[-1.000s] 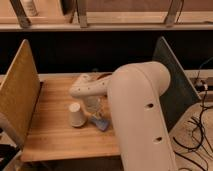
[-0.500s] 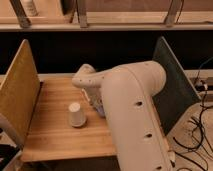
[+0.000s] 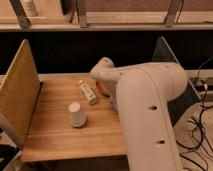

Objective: Wipe the white sponge on the table

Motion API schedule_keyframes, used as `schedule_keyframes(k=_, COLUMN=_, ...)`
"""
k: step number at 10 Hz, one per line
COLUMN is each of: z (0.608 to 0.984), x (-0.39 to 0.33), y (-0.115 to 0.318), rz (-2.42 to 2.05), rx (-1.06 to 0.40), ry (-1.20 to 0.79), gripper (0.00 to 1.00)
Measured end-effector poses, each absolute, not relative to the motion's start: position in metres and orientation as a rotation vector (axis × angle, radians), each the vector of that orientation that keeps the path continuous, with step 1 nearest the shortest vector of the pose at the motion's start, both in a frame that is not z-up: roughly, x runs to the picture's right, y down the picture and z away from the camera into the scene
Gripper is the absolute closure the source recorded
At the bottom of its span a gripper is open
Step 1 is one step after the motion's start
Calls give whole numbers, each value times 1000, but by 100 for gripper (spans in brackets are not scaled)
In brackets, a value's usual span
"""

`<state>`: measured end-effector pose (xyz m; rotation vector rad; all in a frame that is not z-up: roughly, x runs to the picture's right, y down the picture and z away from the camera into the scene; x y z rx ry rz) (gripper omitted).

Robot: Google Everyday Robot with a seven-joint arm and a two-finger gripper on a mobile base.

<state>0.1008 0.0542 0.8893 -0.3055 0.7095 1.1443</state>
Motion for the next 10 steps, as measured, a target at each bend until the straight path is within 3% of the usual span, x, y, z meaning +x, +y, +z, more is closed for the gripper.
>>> schedule_keyframes(k=4, z=869, x=144, y=77, rz=1170, rx=-310, ry=778, gripper=92)
schedule_keyframes(k=10, z=836, x=99, y=149, rz=882, rx=-449, ry=790, gripper=92)
